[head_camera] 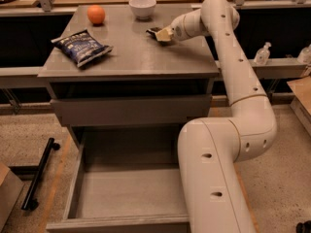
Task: Place rxbar chocolate into middle drawer
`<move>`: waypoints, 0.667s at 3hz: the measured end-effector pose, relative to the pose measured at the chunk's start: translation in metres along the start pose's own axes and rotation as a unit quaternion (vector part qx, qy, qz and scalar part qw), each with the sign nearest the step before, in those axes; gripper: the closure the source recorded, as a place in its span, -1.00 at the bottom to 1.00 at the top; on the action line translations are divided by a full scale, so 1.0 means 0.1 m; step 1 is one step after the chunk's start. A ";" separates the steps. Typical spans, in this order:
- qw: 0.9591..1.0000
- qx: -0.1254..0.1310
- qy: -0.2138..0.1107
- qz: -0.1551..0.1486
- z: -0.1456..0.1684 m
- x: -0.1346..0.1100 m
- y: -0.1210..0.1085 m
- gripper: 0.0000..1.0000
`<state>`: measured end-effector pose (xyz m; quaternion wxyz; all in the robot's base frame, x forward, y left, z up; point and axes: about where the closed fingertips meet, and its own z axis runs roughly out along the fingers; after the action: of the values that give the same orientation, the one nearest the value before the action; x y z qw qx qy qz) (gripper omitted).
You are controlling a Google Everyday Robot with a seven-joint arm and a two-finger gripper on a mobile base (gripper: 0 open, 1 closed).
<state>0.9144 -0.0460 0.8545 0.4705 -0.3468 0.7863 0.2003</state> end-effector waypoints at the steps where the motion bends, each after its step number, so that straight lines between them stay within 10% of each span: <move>1: 0.998 -0.003 0.048 -0.043 -0.67 -0.09 0.06 1.00; 2: 0.996 -0.009 0.073 -0.041 -1.13 -0.05 0.11 1.00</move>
Offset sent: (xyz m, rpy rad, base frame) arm -0.2376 -0.0624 0.0328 -0.1889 0.0833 0.0414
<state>0.8394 -0.1092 0.9124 0.4161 -0.3967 0.8020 0.1619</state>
